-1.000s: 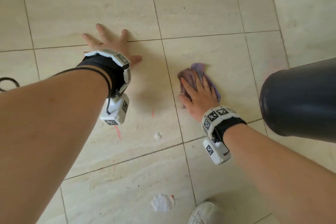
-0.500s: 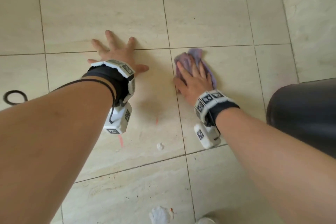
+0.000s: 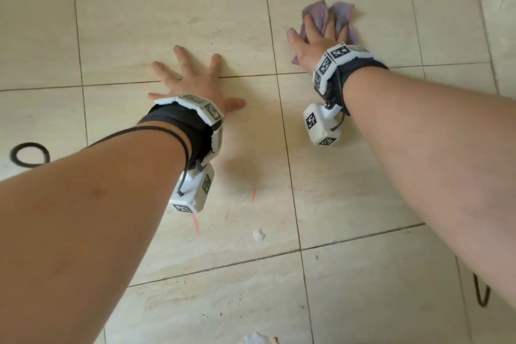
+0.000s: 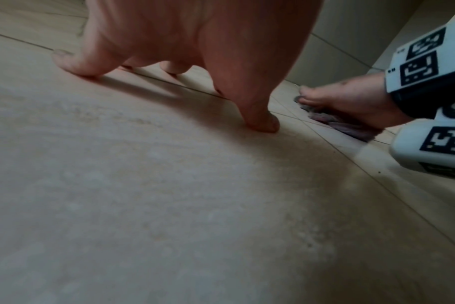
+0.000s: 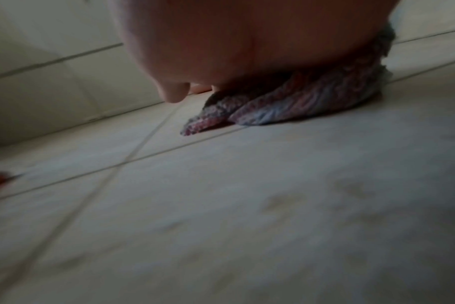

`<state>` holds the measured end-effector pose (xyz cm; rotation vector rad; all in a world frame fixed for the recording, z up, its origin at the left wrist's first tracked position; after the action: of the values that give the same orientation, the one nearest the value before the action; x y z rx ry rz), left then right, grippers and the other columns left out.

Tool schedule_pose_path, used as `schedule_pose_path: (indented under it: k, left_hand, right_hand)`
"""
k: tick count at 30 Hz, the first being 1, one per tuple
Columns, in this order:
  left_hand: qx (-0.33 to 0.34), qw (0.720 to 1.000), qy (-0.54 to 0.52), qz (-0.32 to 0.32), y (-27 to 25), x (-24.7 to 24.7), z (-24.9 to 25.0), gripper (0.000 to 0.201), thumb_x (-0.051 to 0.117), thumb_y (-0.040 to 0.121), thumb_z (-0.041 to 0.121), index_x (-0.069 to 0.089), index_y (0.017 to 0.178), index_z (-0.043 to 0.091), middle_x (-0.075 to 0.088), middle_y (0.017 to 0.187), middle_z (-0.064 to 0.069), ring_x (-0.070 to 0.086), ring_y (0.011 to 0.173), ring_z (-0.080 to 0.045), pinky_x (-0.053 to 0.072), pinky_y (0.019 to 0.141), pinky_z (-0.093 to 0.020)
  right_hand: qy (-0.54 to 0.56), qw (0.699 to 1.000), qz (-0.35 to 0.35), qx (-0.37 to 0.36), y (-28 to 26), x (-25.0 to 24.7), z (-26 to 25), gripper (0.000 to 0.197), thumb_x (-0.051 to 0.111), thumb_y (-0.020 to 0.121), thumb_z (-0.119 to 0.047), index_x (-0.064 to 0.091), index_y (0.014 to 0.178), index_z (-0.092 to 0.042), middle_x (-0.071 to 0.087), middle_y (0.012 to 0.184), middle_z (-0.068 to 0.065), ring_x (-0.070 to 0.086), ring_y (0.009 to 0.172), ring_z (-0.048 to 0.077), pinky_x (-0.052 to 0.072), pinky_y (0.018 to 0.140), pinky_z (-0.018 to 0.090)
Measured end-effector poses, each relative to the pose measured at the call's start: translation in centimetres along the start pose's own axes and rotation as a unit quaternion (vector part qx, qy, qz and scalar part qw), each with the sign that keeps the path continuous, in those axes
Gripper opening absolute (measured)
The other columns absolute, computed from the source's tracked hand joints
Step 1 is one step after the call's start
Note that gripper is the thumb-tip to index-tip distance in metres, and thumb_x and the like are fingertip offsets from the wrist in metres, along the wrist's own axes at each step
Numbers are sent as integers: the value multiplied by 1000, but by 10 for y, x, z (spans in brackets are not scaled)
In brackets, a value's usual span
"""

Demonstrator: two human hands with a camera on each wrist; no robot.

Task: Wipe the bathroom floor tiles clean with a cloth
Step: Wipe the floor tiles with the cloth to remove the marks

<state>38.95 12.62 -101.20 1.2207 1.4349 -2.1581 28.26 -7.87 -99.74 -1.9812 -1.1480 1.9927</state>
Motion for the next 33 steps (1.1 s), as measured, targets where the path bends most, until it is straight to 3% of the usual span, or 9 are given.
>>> schedule_pose_path:
  k: [4,7,9,13,18,21,26,30,33]
  left_hand:
    - [-2,1000,7,5,-1,-2,1,94,58,80,72,3,152,45,-23,160,-9,-16,142,-54,16,102,-79]
    - [-5,1000,13,2,-3,-2,2,94,57,80,72,3,152,44,-22,160,-9,-15,141,-55,17,103,-78]
    - [-3,1000,13,1,-2,-2,2,95,58,80,72,3,151,44,-22,160,-9,-15,141,-56,17,104,-78]
    - [6,1000,17,3,-1,-2,1,95,58,80,72,4,151,42,-20,160,-9,-14,140,-57,17,105,-77]
    - [0,1000,26,15,3,0,-1,99,57,77,76,2,152,40,-18,161,-10,-12,140,-58,16,107,-75]
    - [-5,999,46,19,3,-1,0,106,55,76,78,-2,154,36,-17,161,-11,-11,141,-57,16,109,-73]
    - [16,998,60,13,-5,-1,-6,100,54,83,72,-1,156,32,-16,162,-10,-12,143,-53,14,112,-69]
    - [11,999,39,30,-15,-2,-25,106,62,80,69,2,156,26,-12,164,-3,-8,147,-44,15,115,-62]
    - [-43,997,63,27,-25,-9,-50,111,63,75,74,4,155,24,-10,162,-13,2,146,-47,10,116,-58]
  right_hand:
    - [-15,990,-38,-133,-34,37,-46,66,17,93,-71,2,152,-46,-23,160,-10,-26,145,26,-14,113,55]
    - [-66,979,-33,-190,-66,60,-29,62,18,97,-65,2,153,-44,-19,161,-11,-22,147,21,-11,116,50]
    - [-89,977,-32,-190,-78,67,4,60,19,98,-63,2,152,-45,-18,161,-12,-20,147,18,-10,117,47]
    - [-81,989,-17,-121,-64,48,47,59,20,99,-60,1,152,-45,-18,161,-11,-19,148,18,-8,119,48]
    - [-44,998,-5,-35,-26,26,6,64,20,96,-66,0,153,-44,-22,161,-5,-22,147,28,-8,115,56]
    - [-29,997,-17,-65,-27,28,-30,65,20,95,-68,1,153,-44,-23,160,-5,-24,146,30,-10,114,57]
    - [-64,980,-38,-186,-64,63,-64,62,21,97,-65,2,152,-45,-21,161,-7,-26,145,28,-12,114,55]
    - [-98,968,-13,-233,-89,83,-46,59,22,98,-63,6,152,-46,-13,162,-9,-19,148,21,-6,119,50]
    - [-84,976,-19,-201,-84,76,-27,59,21,98,-62,6,153,-44,-15,162,-8,-19,148,21,-7,118,48]
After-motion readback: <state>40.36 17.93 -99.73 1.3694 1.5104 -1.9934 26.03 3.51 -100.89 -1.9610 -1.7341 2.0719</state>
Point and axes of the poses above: each hand's wrist, its own y-axis towards the middle knuckle, its own x-axis out of the palm, z = x × y, the point moved 8 cm from there along y, towards the middle knuckle
